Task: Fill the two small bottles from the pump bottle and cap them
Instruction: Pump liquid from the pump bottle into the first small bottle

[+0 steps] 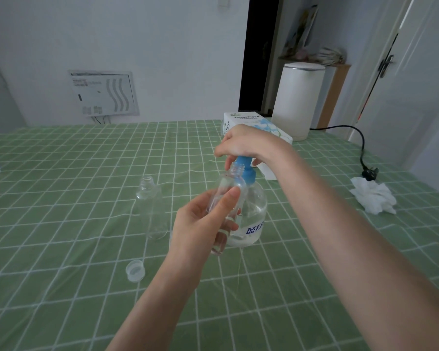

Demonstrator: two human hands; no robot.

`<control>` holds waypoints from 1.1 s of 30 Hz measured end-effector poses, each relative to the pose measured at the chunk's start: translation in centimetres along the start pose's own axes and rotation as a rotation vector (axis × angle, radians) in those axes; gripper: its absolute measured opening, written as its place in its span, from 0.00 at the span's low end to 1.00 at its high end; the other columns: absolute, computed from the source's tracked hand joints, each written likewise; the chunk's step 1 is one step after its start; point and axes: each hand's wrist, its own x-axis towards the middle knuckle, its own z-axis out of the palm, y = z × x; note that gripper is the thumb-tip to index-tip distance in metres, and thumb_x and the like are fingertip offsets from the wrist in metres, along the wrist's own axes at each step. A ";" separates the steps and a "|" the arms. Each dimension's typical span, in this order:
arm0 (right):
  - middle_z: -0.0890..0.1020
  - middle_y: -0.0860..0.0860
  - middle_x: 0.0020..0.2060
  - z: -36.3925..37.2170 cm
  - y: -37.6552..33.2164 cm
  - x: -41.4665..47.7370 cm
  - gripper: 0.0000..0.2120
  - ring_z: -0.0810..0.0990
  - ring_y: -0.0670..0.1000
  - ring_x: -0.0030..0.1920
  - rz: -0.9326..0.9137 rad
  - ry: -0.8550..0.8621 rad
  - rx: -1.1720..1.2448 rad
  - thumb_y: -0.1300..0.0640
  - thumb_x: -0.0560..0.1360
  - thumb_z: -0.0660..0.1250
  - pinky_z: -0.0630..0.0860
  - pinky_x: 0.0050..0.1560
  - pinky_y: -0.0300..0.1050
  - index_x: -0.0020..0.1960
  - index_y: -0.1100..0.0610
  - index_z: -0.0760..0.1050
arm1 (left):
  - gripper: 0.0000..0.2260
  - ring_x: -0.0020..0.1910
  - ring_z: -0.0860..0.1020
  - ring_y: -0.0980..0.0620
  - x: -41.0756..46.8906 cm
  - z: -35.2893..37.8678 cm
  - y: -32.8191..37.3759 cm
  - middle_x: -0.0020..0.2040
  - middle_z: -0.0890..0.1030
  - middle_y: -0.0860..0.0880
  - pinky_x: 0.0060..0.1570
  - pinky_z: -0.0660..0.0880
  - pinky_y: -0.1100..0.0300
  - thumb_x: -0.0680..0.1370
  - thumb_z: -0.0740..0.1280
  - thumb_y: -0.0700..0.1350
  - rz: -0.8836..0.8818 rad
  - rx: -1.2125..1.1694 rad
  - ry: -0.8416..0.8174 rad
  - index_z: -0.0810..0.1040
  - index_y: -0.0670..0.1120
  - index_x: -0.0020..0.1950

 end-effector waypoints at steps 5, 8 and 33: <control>0.85 0.54 0.53 0.2 0.0 0.1 0.16 0.81 0.53 0.56 0.016 -0.003 0.011 0.54 0.76 0.66 0.74 0.49 0.45 0.62 0.58 0.75 | 0.21 0.28 0.78 0.59 0.0 0.0 0.0 0.36 0.84 0.52 0.23 0.69 0.68 0.62 0.70 0.61 -0.001 -0.009 -0.008 0.83 0.51 0.49; 0.85 0.54 0.54 0.3 0.0 0.1 0.17 0.81 0.54 0.58 0.024 -0.006 0.016 0.54 0.76 0.66 0.74 0.51 0.45 0.63 0.58 0.76 | 0.21 0.28 0.78 0.59 0.1 0.0 0.0 0.36 0.84 0.52 0.23 0.69 0.68 0.62 0.70 0.61 -0.001 -0.008 -0.010 0.83 0.50 0.49; 0.84 0.55 0.53 0.4 0.4 0.4 0.16 0.76 0.53 0.45 0.014 0.029 0.027 0.55 0.76 0.65 0.69 0.36 0.40 0.61 0.59 0.76 | 0.21 0.28 0.78 0.59 0.0 0.1 0.0 0.36 0.84 0.52 0.23 0.69 0.68 0.62 0.69 0.61 0.007 0.002 0.004 0.83 0.50 0.49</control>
